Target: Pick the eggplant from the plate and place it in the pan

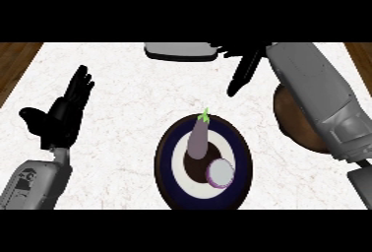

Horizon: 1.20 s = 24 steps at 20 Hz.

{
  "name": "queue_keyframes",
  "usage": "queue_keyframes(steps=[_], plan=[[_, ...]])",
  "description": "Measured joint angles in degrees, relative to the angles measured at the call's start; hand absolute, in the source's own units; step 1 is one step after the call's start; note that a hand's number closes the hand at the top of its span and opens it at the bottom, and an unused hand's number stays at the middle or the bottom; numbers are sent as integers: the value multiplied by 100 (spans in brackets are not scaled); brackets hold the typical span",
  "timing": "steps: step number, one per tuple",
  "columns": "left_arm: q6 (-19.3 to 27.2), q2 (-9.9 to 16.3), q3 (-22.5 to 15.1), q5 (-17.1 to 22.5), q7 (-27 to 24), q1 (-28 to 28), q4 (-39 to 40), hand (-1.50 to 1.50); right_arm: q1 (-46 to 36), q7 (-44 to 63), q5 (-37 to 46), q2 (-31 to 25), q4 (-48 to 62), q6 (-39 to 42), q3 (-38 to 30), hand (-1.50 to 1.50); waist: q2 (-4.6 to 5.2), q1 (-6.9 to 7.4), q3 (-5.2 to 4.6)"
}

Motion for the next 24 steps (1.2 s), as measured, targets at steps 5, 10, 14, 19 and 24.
queue_keyframes(steps=[5, 10, 14, 19, 24], plan=[[-17, -24, 48, -52, 21, 76, -36, 0, -185, -92, 68, 386, 331, 84, -101, -150, -26, -71, -1], [-17, -56, 128, -103, 55, 76, -8, 0, -324, 143, 243, 616, 589, 127, -95, -150, -44, -129, -2], [-22, -135, 128, -180, -32, 147, -14, 0, -309, 194, 427, 713, 710, -6, -80, -150, -47, -144, -2], [-12, -213, 138, -255, -6, 126, -2, 0, -221, 277, 698, 840, 842, -24, 27, -150, -44, -149, -2], [-58, -230, 231, -247, 36, 129, -42, 0, -2, 139, 890, 1017, 897, 67, 74, -150, -47, -156, 0]])
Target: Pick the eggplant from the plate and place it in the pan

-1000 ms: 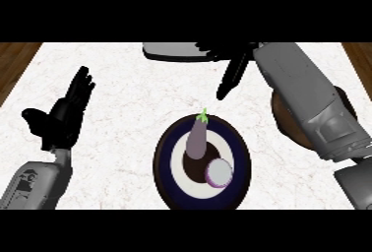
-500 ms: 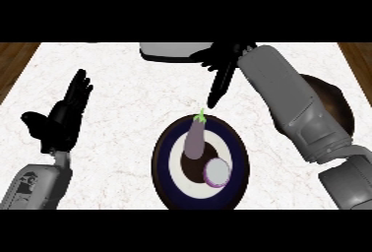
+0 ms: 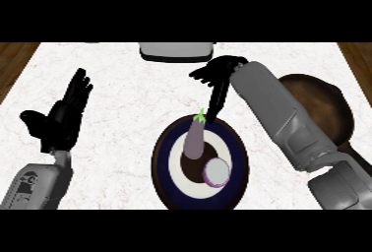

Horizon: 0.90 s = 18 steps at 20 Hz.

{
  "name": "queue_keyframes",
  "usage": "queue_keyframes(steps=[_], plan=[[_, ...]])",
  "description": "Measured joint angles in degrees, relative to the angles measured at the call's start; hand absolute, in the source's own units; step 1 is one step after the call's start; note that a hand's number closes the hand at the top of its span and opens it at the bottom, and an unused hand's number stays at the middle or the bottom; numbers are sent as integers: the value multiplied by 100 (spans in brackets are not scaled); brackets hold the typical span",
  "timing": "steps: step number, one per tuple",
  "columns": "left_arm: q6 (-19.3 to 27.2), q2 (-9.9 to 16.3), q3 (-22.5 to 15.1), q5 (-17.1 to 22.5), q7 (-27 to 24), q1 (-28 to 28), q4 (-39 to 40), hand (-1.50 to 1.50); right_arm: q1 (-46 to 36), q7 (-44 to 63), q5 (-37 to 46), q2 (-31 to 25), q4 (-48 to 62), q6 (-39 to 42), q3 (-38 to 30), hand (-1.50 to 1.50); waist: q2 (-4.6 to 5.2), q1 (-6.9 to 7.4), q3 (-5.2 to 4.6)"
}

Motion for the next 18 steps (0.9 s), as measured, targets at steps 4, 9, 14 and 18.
queue_keyframes(steps=[4, 9, 14, 18], plan=[[-68, -7, 28, -10, 86, -62, -18, 0, 89, -162, 98, 20, 50, 232, -23, -150, 5, 8, 0], [-188, 28, 96, -22, 64, -26, -26, 0, 119, -288, 260, 149, 83, 360, -13, -150, 10, 23, 1], [-220, -32, 140, -78, -48, 80, 31, 0, 190, -210, 473, 397, 54, 338, 65, -150, -7, -4, 0], [-208, -63, 147, -99, 78, 60, -90, 0, 247, -264, 788, 423, -21, 514, 312, -150, -7, 6, 0]])
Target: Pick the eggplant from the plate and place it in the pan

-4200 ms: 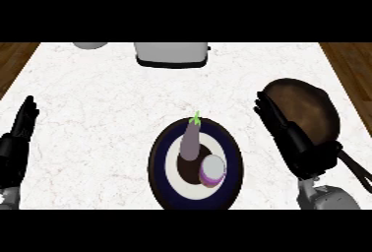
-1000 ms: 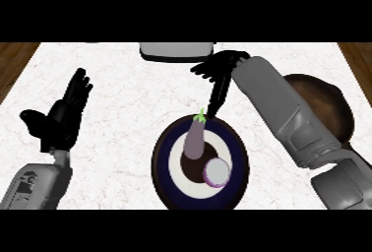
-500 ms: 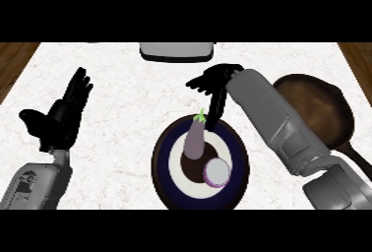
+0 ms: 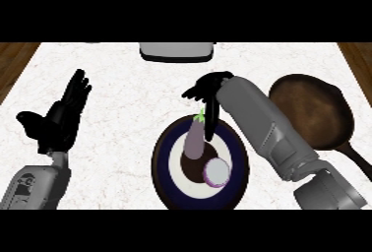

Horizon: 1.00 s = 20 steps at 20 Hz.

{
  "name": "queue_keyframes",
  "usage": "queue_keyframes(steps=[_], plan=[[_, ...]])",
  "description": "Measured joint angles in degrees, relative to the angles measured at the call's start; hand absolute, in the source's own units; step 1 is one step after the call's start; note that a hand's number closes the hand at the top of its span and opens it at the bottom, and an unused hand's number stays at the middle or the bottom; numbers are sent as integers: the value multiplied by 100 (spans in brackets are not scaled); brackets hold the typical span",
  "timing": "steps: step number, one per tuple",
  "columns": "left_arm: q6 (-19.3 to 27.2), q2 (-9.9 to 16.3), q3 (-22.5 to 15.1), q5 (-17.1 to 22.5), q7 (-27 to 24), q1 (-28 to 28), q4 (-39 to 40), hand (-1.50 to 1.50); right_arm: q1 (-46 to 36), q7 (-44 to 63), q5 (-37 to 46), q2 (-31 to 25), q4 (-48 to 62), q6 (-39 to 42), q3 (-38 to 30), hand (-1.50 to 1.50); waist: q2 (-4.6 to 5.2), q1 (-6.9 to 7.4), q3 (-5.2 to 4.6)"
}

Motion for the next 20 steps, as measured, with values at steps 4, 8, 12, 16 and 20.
queue_keyframes(steps=[4, 8, 12, 16, 20], plan=[[-6, -24, 29, -32, 68, -77, 26, 0, 4, -34, 224, 53, -5, 177, 162, -150, 5, 6, 0], [-41, -23, 95, -50, 110, -233, 113, 0, 95, -114, 390, 102, 42, 258, 249, -150, 13, 15, -1], [-152, -3, 176, -10, 83, -212, 136, 0, 247, -68, 369, 131, -34, 234, 316, -150, 13, 51, 0], [-117, -78, 135, -106, 96, -175, 63, 0, 455, -75, 395, 142, -200, 233, 482, -150, 5, 58, 0], [-169, -125, 129, -140, 24, -169, 109, 0, 619, -110, 394, 131, -336, 246, 716, -150, -3, 84, -3]])
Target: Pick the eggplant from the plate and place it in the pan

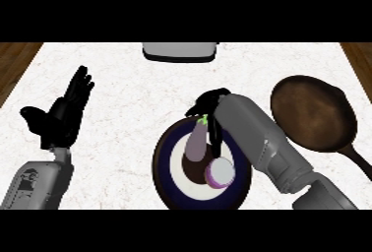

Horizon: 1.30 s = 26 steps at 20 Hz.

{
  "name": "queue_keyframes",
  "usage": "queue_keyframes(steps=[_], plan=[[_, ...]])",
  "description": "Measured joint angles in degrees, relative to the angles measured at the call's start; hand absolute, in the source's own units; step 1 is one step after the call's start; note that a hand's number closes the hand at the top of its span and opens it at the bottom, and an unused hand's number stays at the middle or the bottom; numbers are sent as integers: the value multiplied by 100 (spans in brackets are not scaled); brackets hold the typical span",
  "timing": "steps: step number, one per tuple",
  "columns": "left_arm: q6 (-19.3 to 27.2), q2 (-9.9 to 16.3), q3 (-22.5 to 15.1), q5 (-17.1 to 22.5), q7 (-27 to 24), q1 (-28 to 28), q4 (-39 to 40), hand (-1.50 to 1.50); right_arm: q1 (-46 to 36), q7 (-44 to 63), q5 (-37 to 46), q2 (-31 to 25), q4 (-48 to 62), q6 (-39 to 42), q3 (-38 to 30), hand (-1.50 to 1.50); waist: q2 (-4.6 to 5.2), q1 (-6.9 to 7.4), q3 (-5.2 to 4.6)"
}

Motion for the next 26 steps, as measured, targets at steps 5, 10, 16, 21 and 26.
queue_keyframes(steps=[5, 10, 16, 21, 26], plan=[[14, -48, 6, -53, 39, -15, -32, 0, 141, 38, -107, -19, -95, 80, 206, -150, -14, 30, -1], [30, -118, 7, -116, -17, -56, 41, 0, 237, -96, -312, -56, -353, 171, 349, 150, -29, 26, -4], [-2, -132, 37, -131, 78, -89, -16, 0, 454, -642, -219, -8, -441, 115, 721, 150, 2, 11, 2], [-16, -134, 90, -166, 83, -103, 13, 0, 594, -562, -315, 8, -545, -252, 875, 150, 3, -2, 3], [2, -104, 136, -181, 73, -18, 60, 0, 192, 678, -228, -87, -156, -2256, 479, 150, -76, -122, -14]])
